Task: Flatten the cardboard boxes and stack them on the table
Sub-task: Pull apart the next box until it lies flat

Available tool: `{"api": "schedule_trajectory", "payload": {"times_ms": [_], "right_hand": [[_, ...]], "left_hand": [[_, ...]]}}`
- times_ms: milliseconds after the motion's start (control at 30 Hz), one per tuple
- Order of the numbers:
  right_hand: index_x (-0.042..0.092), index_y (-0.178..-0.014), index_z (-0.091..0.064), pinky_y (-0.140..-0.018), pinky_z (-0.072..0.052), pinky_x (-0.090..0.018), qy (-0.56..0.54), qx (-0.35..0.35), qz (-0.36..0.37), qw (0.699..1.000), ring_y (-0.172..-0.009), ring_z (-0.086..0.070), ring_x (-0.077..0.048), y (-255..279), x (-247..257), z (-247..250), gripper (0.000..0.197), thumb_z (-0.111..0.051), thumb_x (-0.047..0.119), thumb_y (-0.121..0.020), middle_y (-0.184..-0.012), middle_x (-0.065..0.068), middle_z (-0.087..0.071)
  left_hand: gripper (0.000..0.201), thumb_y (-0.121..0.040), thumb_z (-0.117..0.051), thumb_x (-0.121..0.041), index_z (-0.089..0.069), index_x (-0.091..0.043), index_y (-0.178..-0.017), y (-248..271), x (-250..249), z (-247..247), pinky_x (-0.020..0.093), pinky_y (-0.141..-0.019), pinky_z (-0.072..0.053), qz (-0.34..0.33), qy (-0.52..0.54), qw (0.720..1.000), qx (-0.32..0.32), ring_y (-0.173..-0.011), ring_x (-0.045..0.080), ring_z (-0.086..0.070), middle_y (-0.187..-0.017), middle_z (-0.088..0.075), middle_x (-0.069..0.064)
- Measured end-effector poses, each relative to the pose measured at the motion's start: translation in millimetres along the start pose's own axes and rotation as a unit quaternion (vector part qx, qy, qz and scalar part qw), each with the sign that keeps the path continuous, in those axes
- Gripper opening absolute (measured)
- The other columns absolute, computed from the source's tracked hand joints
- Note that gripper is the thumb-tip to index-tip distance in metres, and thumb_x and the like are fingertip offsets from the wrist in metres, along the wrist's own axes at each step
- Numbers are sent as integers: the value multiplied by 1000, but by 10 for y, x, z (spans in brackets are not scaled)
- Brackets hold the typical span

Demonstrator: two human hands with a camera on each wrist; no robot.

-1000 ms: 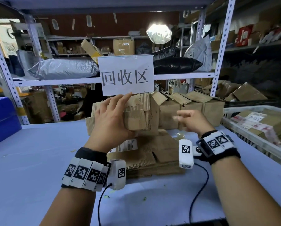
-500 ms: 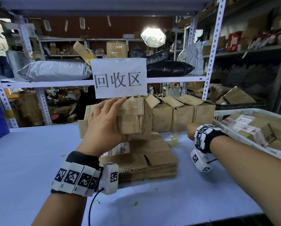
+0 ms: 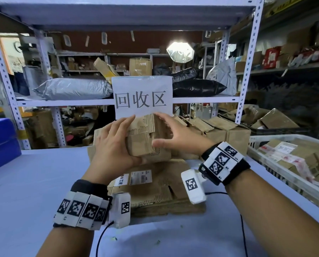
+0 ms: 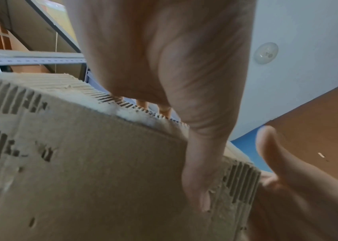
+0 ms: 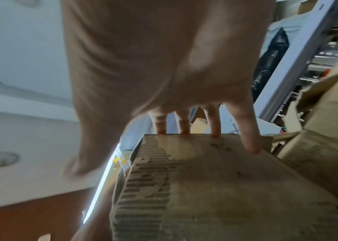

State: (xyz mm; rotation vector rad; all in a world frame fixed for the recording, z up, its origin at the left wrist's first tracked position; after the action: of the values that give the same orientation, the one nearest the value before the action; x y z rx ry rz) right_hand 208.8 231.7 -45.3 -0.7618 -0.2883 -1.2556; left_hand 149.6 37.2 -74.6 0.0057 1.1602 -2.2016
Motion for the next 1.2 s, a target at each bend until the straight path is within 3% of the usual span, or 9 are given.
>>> {"api": "schedule_trajectory", "payload": {"times_ms": [167,333,467,567,700,833,933,1033,1200], "right_hand": [[42,-150,-8,-119,-27,-51,132,-28,21,991,-144,-22,-16,-32,61,-89,128,-91,54,-53,-155,9,-23],[39,-148,-17,-116,-34,-49,98,-65,23,993,-138,-33,-14,54,82,27,121,-93,45,-54,-149,12,-32],[51,-143,-21,-108,-40,-20,-49,-95,71,992,-131,-36,15,166,133,241,115,-95,22,-60,-144,25,-37],[52,-147,-17,-96,-38,-2,-103,-98,106,984,-127,-29,28,182,184,300,118,-90,6,-67,-148,28,-30],[47,-155,-10,-115,-39,-43,-172,-66,98,978,-145,-27,1,155,185,275,120,-75,-16,-75,-162,17,-23],[43,-147,-36,-110,-43,-49,-308,-77,96,943,-144,-38,-10,171,86,271,105,-52,-30,-73,-153,18,-43],[30,-141,-55,-101,-52,-41,-435,-107,74,891,-137,-49,-15,177,15,265,75,-34,-20,-88,-144,10,-57],[29,-143,-51,-89,-57,-32,-499,-148,83,850,-129,-57,-19,161,24,272,47,-32,11,-104,-140,2,-61],[26,-149,-40,-106,-49,-39,-403,-249,80,877,-127,-58,-17,127,-74,288,64,-63,43,-92,-138,0,-62]], "left_hand": [[124,-54,-93,-57,-27,-38,-157,30,33,46,44,-116,-20,-10,-9,1000,-7,-144,25,-28,-156,-35,-11],[111,-60,-74,-72,-23,-49,-156,86,77,180,39,-119,-14,11,80,997,1,-142,5,-16,-155,-28,-17],[91,-79,-47,-75,-36,-26,-156,55,309,508,54,-120,-24,160,79,973,-147,-146,28,-31,-154,-40,8],[75,-88,-51,-64,-41,-25,-152,9,396,502,44,-112,-42,199,267,936,-118,-133,17,-52,-144,-56,0],[25,-104,-46,-43,-59,-31,-121,-11,348,424,33,-84,-57,200,421,880,-96,-101,3,-67,-100,-71,-23],[39,-95,-45,-32,-57,-16,-128,-1,334,384,45,-94,-56,194,500,840,-80,-122,38,-59,-125,-65,14],[60,-76,-54,-20,-51,-11,-136,14,344,356,57,-100,-53,180,549,814,-65,-118,38,-60,-125,-63,19],[84,-63,-73,-23,-46,-23,-143,-11,267,276,41,-86,-56,151,543,826,-23,-118,24,-66,-134,-66,1],[94,-68,-83,-12,-39,-45,-144,-102,147,140,33,-82,-60,137,505,852,9,-120,16,-66,-145,-55,-13]]}}
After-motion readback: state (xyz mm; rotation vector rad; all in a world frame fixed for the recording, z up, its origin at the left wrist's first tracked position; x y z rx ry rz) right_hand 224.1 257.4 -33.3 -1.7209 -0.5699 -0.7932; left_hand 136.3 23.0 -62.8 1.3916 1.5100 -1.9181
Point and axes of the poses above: each hand's wrist, its own y-axis away from the middle knuckle, its own z-axis out of the back of the hand, x = y × z, the point moved 5 cm from there along -y, towards the middle knuckle
